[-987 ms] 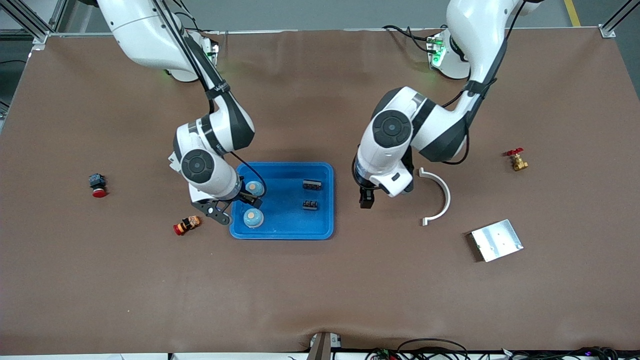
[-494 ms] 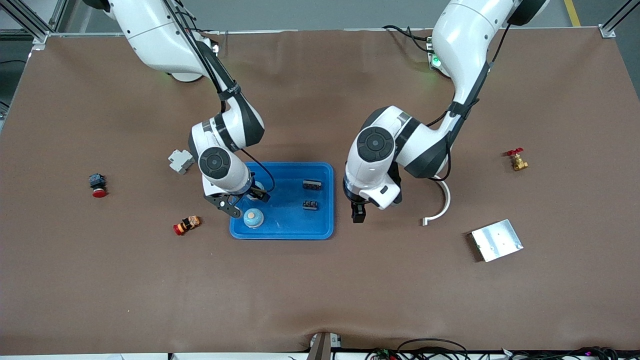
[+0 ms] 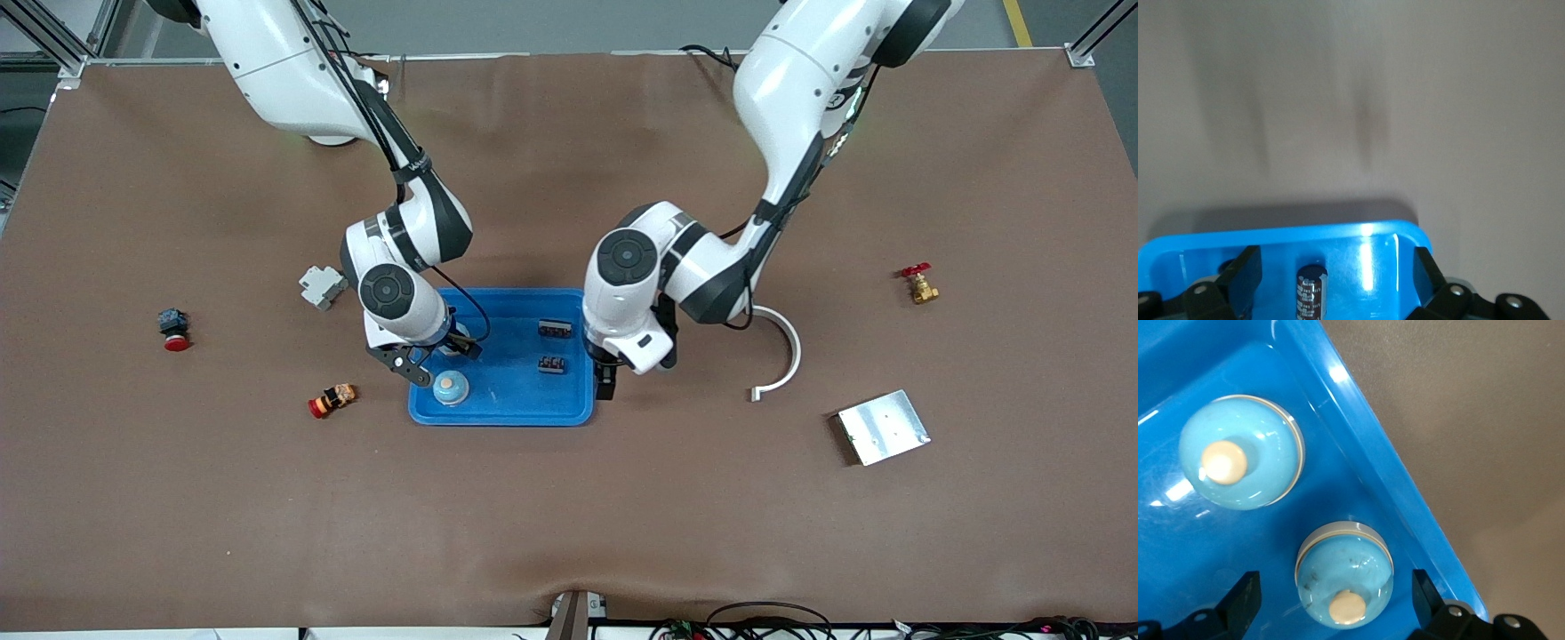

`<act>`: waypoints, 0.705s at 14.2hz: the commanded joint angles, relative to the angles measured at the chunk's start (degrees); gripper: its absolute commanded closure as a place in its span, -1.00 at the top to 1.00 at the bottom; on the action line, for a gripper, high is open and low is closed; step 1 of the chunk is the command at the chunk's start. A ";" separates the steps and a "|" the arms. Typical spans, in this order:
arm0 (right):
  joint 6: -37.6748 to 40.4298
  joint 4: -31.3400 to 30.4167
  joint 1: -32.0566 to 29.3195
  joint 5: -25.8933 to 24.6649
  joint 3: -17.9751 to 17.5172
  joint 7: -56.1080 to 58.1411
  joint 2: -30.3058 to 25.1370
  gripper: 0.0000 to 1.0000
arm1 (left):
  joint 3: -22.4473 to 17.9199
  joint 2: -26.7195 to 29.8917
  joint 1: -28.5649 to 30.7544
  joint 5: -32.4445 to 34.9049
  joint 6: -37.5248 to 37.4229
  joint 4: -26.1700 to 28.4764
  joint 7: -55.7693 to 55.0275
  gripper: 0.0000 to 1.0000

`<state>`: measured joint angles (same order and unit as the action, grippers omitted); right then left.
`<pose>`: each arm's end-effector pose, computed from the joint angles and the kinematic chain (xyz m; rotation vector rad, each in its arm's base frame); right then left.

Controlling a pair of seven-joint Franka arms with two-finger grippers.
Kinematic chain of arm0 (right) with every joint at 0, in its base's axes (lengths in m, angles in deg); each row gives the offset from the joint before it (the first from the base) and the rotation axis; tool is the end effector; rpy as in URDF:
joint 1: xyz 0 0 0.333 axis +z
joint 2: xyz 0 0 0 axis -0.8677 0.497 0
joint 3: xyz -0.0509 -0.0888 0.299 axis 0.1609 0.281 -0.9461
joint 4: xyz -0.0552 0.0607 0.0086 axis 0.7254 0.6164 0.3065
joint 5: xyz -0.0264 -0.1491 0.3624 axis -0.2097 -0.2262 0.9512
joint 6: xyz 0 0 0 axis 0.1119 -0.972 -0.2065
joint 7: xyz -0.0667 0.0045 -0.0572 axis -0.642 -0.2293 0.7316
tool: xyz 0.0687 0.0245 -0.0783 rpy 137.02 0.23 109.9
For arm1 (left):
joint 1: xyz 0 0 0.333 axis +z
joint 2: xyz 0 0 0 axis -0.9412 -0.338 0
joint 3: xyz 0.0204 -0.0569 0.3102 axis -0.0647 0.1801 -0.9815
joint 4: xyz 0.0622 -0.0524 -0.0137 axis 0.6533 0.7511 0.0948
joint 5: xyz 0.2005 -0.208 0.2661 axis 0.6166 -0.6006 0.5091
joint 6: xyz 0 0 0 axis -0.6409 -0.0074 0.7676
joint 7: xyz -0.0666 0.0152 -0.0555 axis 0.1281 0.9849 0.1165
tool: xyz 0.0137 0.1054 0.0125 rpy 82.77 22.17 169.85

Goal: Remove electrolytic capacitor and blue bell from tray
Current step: 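Grasp the blue bell with the right gripper while the left gripper grasps the capacitor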

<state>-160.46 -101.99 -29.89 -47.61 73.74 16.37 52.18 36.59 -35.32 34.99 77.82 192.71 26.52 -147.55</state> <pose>0.5549 0.2957 0.1968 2.9730 -0.8677 -0.2015 0.5765 -0.4874 0.2625 2.2058 2.0512 0.0643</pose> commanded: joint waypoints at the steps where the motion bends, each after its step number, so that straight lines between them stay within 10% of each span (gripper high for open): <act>1: -1.11 -0.32 -0.25 0.88 -0.48 -0.75 0.38 1.00 | -4.17 -4.00 -5.07 1.27 2.52 -5.13 0.40 1.00; 10: -2.52 -1.38 -0.25 2.37 -0.65 -0.67 1.00 1.00 | -4.00 -8.93 -6.84 1.27 10.77 -8.12 1.11 1.00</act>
<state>-161.90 -102.66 -29.89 -46.27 73.61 16.30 53.01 33.37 -42.72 29.22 77.82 200.96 20.68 -146.45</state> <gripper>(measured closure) 0.000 0.000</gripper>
